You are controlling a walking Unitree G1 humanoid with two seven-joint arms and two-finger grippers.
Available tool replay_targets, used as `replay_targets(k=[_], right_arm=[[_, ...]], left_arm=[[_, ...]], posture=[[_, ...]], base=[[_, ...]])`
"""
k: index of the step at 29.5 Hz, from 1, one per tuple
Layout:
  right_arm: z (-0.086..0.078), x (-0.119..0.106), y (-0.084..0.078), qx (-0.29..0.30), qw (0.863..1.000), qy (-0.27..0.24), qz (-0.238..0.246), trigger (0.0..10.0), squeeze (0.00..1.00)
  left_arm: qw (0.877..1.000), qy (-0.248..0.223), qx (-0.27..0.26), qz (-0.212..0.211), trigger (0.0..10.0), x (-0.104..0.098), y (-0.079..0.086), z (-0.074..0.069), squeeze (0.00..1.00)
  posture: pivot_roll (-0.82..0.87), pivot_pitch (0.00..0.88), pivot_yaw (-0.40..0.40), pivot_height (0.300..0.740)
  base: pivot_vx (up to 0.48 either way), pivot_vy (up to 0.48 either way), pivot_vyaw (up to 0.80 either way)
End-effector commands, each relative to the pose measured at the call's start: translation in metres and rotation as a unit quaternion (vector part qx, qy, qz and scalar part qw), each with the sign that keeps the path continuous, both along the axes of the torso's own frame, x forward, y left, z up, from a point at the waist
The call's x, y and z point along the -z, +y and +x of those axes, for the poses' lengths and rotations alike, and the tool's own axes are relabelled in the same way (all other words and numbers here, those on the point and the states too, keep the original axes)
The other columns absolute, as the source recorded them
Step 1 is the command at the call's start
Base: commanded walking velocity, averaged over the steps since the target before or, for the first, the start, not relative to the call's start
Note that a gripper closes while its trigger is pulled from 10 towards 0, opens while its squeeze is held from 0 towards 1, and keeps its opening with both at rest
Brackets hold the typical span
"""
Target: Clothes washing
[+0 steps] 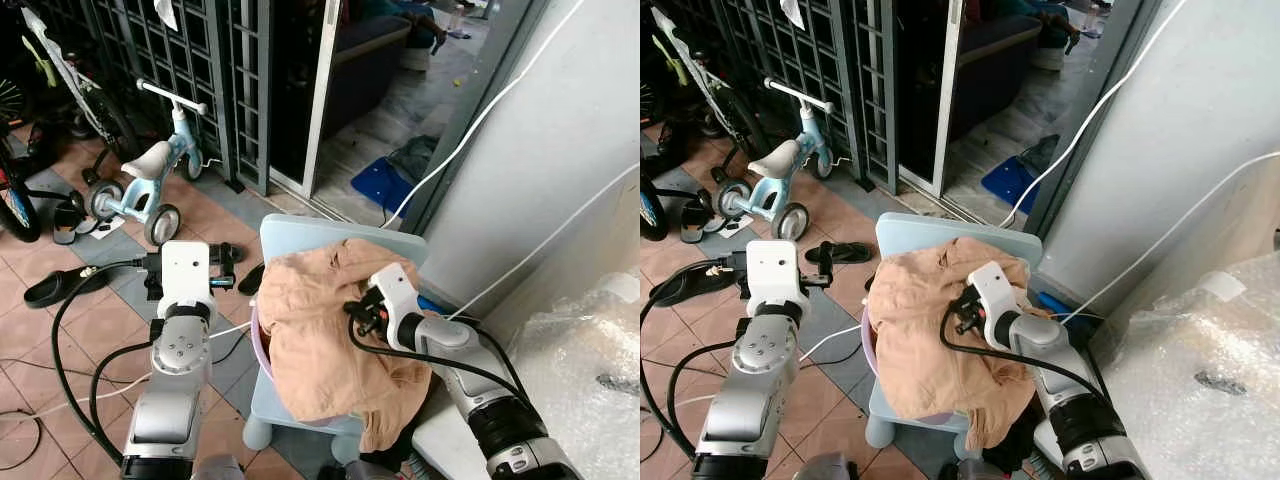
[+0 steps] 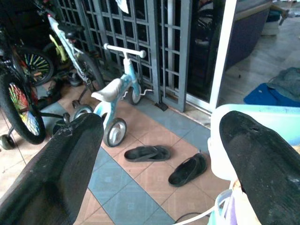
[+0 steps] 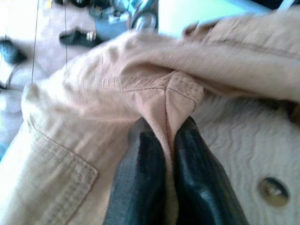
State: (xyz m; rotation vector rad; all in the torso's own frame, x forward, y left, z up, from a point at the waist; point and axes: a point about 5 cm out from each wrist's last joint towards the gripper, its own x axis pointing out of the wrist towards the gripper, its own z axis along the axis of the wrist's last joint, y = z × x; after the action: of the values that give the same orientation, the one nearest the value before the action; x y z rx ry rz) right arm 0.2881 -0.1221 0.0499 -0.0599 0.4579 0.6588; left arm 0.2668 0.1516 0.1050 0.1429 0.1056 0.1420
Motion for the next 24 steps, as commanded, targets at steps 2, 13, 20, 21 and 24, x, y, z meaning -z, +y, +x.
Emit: replay_targets(k=[2, 13, 20, 21, 24], right_arm=[[0.007, -0.025, -0.005, 0.047, 0.996, -0.062, 0.049, 0.0, 0.00], [0.005, -0.058, -0.012, 0.132, 0.976, -0.148, 0.094, 10.0, 0.00], [0.009, -0.074, -0.017, 0.160, 0.963, -0.195, 0.097, 10.0, 0.00], [0.010, -0.078, -0.017, 0.164, 0.960, -0.206, 0.095, 10.0, 0.00], [0.012, -0.083, -0.017, 0.165, 0.958, -0.216, 0.092, 10.0, 0.00]], left_arm=[[1.000, 0.002, 0.006, 0.005, 10.0, 0.002, -0.001, 0.002, 0.00], [1.000, 0.001, 0.013, 0.009, 10.0, 0.003, -0.002, 0.006, 0.00], [1.000, 0.000, 0.020, 0.010, 10.0, 0.003, -0.005, 0.007, 0.00], [1.000, 0.000, 0.021, 0.010, 10.0, 0.003, -0.005, 0.007, 0.00], [1.000, -0.001, 0.021, 0.011, 10.0, 0.003, -0.005, 0.007, 0.00]], posture=[[0.04, 0.000, -0.064, 0.740], [0.01, 0.000, -0.044, 0.740], [0.01, 0.000, -0.037, 0.740], [0.01, 0.000, -0.037, 0.740], [0.01, 0.000, -0.036, 0.740]], base=[[0.000, 0.000, 0.00], [0.000, 0.000, -0.50], [0.000, 0.000, -0.73], [0.000, 0.000, -0.76], [0.000, -0.255, -0.76]])
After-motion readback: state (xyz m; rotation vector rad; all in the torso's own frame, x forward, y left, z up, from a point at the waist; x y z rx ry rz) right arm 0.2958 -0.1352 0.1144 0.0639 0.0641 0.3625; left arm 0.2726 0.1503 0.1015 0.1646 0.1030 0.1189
